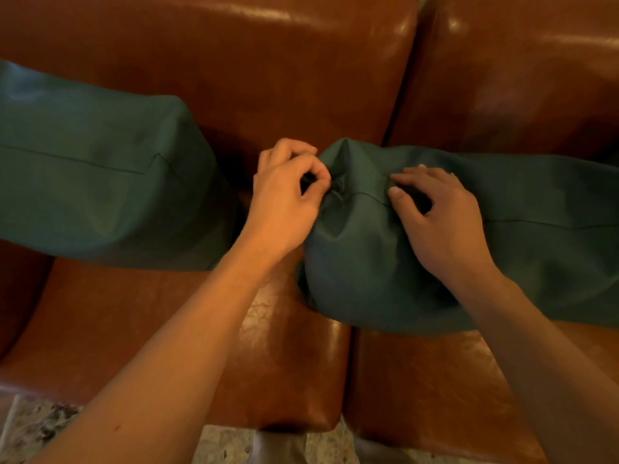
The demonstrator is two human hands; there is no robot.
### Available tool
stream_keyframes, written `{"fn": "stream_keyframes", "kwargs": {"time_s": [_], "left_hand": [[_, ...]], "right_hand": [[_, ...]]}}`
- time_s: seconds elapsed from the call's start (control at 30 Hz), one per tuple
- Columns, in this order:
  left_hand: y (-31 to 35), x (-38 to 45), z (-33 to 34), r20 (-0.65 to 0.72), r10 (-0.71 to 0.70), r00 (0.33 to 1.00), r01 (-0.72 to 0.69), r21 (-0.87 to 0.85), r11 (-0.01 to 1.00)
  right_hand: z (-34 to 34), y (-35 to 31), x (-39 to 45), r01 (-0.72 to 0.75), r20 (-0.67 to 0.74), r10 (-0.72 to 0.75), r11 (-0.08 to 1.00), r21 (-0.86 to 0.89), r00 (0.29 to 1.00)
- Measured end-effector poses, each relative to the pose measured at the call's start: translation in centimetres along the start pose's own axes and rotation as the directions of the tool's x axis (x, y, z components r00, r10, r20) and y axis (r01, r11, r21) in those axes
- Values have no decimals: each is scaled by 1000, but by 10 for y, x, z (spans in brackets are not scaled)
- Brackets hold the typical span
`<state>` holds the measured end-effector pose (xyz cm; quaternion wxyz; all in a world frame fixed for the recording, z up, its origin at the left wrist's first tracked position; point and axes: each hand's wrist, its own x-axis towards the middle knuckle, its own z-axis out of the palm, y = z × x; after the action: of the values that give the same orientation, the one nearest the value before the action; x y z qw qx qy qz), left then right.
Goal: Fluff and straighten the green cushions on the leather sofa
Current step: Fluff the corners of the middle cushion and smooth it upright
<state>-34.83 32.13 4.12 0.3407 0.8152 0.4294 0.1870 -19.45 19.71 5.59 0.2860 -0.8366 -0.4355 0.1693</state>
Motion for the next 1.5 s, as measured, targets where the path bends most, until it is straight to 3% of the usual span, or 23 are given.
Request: {"fn": "stream_keyframes", "kwargs": {"time_s": [0.13,0.27,0.43,0.53,0.63,0.73,0.83,0.87,0.93,1.0,1.07,1.17,1.27,1.37,1.5], "left_hand": [[-2,-1,-12,-72,-54,996,26,-353,935],[1,5,-18,21,-233,972,182,-695,696],[3,6,-14,135,-297,945,248,-889,385],[5,6,-13,144,-326,934,256,-907,333],[11,7,-13,129,-309,942,241,-902,359],[15,5,-15,124,-300,946,232,-905,358],[14,0,-16,68,-378,923,222,-897,382],[14,-3,-16,31,-398,917,213,-881,423],[14,-10,-17,-109,-385,916,178,-751,636],[15,-18,-16,-250,-295,922,143,-489,860],[17,-22,-15,-312,-219,924,134,-272,953],[22,-20,-15,-355,-141,924,105,-118,987],[27,-20,-15,-390,-92,916,60,-93,994],[31,-28,-11,-429,-81,900,9,-167,986],[28,-36,-7,-459,-198,866,15,-372,928]], "right_hand": [[0,0,2,0,0,0,1000,7,1000],[-1,-1,0,1,12,-1,1000,-8,1000],[-7,-8,0,-10,35,11,1000,-19,999],[-12,-30,9,41,7,-41,998,38,999],[-14,-61,32,194,7,-195,980,42,981],[-9,-84,60,303,168,-290,951,-56,942],[0,-92,76,359,291,-324,930,-76,900],[3,-93,79,368,316,-329,927,-72,890],[8,-94,83,352,364,-308,934,-60,879],[11,-92,86,286,399,-247,957,-40,883],[13,-90,89,236,418,-201,971,-32,886],[14,-89,93,148,456,-124,989,-17,881],[16,-89,97,35,418,-43,999,25,908],[15,-87,106,-73,296,26,986,150,955],[6,-78,104,-8,281,-32,990,141,959]]}}
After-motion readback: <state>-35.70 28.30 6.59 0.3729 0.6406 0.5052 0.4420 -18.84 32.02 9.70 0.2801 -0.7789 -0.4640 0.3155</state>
